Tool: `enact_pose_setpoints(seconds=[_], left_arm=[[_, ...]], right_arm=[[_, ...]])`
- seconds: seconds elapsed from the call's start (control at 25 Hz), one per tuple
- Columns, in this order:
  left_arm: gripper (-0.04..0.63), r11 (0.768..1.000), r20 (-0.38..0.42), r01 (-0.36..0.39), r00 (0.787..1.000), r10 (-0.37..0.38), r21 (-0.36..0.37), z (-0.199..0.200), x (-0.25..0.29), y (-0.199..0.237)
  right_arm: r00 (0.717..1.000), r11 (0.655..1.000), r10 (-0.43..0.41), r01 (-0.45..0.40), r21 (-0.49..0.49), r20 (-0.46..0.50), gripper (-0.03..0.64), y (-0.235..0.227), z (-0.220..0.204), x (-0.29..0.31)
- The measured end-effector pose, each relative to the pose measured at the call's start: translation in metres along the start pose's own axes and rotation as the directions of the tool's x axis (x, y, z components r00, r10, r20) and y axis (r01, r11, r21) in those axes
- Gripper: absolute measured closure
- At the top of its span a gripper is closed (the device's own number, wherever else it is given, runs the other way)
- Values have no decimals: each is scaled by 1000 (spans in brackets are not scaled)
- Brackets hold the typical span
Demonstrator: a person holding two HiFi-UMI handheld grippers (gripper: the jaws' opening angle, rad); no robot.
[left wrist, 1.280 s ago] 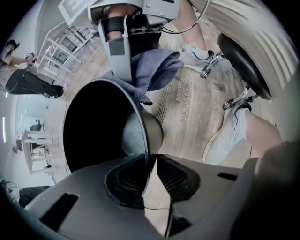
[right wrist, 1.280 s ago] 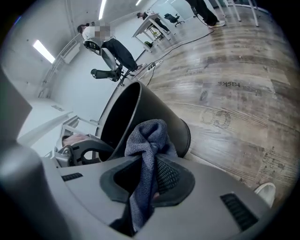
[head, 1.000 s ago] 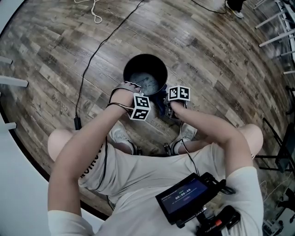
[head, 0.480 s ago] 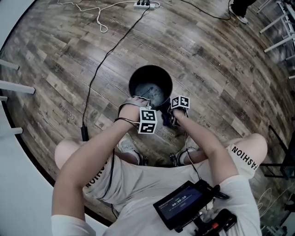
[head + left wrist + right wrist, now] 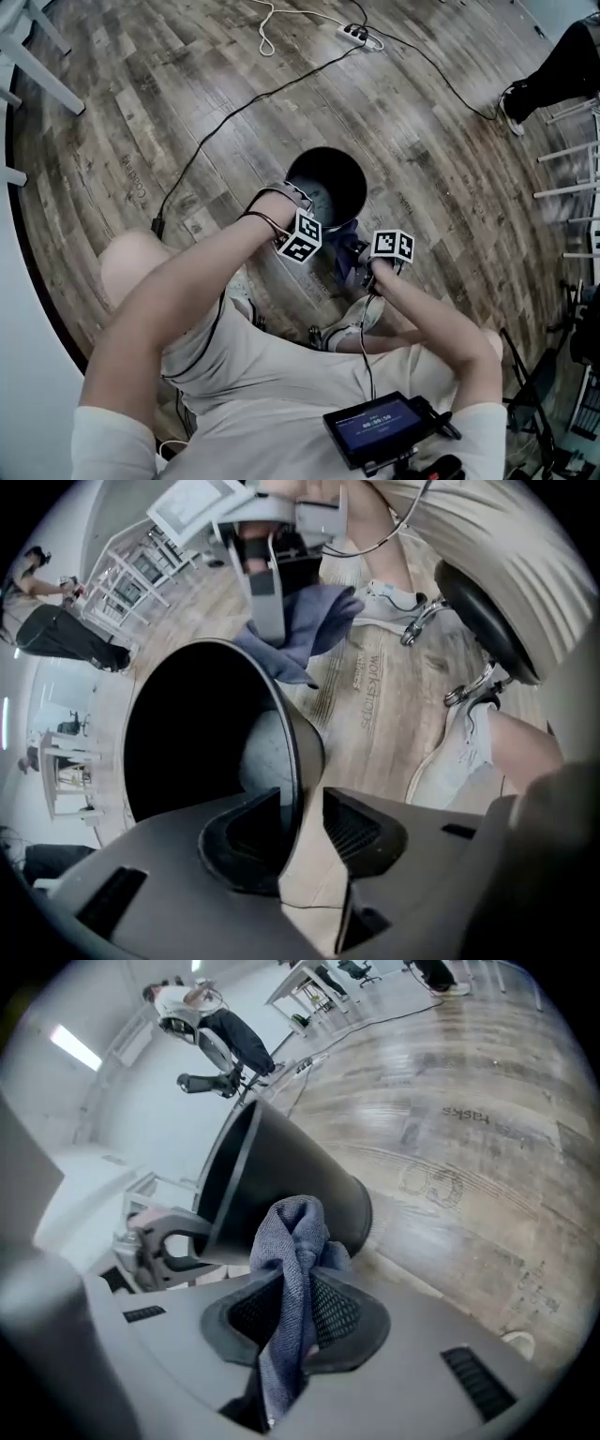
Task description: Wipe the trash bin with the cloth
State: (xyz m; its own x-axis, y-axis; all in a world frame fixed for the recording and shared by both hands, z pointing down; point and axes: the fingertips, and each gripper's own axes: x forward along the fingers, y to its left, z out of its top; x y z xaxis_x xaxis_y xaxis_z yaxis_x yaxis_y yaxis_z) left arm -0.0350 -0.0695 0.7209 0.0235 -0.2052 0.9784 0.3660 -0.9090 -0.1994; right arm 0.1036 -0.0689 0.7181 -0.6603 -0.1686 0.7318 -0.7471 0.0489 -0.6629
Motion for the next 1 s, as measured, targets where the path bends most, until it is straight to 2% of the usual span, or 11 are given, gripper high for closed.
enact_pose_setpoints(seconds=[0.04,0.12,0.24,0.48,0.68,0.84,1.0], left_arm=[[482,1000,-10,-18,1000,18,16,1,0,1],[506,999,-24,-26,999,27,44,4,1,-1],[526,998,-8,-22,1000,22,60,16,-2,-7],[548,1000,43,11,999,-11,-13,36,-5,-15],[551,1000,43,21,999,-20,-23,37,-5,-12],[551,999,54,15,998,-13,-28,41,-3,-10],[551,998,63,20,998,-16,-54,40,-3,-9]], right_arm=[[999,999,39,-39,-1,17,555,17,1,-8],[996,996,84,-83,-24,43,555,41,6,-17],[996,997,67,-65,-36,57,555,42,13,-13],[999,997,25,-22,-75,44,555,-6,16,32],[999,996,-50,49,-76,-6,555,-58,5,89],[990,991,-135,135,-6,-26,555,-107,-5,133],[990,989,-136,134,66,27,555,-112,-3,142]])
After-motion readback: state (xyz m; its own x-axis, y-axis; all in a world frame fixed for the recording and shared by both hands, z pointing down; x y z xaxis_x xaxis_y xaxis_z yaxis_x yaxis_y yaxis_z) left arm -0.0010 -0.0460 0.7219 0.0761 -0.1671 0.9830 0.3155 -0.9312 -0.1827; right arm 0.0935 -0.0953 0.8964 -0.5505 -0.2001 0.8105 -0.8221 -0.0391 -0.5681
